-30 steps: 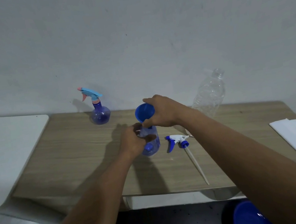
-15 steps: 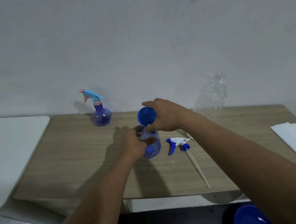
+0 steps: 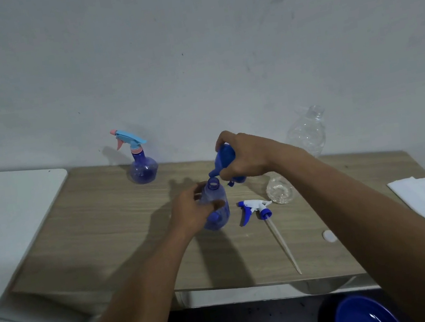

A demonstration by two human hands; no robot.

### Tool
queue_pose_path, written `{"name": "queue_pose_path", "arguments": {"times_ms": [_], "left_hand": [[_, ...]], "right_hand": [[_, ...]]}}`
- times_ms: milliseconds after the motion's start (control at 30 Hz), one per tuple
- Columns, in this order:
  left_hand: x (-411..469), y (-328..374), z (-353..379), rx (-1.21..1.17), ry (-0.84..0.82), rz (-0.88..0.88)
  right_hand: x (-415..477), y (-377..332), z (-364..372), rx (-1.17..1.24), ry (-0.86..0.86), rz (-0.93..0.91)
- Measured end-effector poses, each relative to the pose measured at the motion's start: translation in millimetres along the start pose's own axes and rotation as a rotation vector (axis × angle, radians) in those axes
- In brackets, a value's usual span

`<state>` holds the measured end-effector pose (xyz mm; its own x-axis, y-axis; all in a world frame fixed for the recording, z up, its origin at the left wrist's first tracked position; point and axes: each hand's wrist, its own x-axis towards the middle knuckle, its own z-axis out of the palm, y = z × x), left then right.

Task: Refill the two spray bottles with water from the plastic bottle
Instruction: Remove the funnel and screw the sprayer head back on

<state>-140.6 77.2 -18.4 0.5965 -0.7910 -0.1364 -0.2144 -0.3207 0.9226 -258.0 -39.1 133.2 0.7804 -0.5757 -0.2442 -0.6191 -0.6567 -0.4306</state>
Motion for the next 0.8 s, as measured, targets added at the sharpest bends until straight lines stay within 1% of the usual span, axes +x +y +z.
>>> {"name": "queue_pose_path", "arguments": {"times_ms": [100, 233, 367, 467, 567, 667, 800], "left_hand": [[0.1, -3.1, 0.6, 0.015, 0.017, 0.024], [-0.3, -10.5, 2.6, -0.029, 0.026, 0.052], [1.7, -14.4, 5.4, -0.059, 0.048, 0.075], [3.5, -16.0, 6.1, -0.077, 0.044, 0.091], [3.5, -17.1, 7.3, -0.101, 0.043, 0.096], [3.6, -19.4, 7.5, -0.144, 0.032, 0.108], [5.0, -21.7, 9.3, -0.200, 0.042, 0.114]], "right_hand": [[-1.4, 14.9, -6.5, 0.069, 0.037, 0.042], [2.3, 37.0, -2.3, 0.207, 0.148, 0.078], [11.2, 55.3, 16.8, 0.320, 0.244, 0.135], [24.8, 66.3, 38.4, 0.343, 0.302, 0.146], [42.9, 77.5, 62.2, 0.389, 0.315, 0.147], [59.9, 87.5, 83.8, 0.422, 0.319, 0.192], [81.3, 104.6, 111.7, 0.318, 0.292, 0.255]]}}
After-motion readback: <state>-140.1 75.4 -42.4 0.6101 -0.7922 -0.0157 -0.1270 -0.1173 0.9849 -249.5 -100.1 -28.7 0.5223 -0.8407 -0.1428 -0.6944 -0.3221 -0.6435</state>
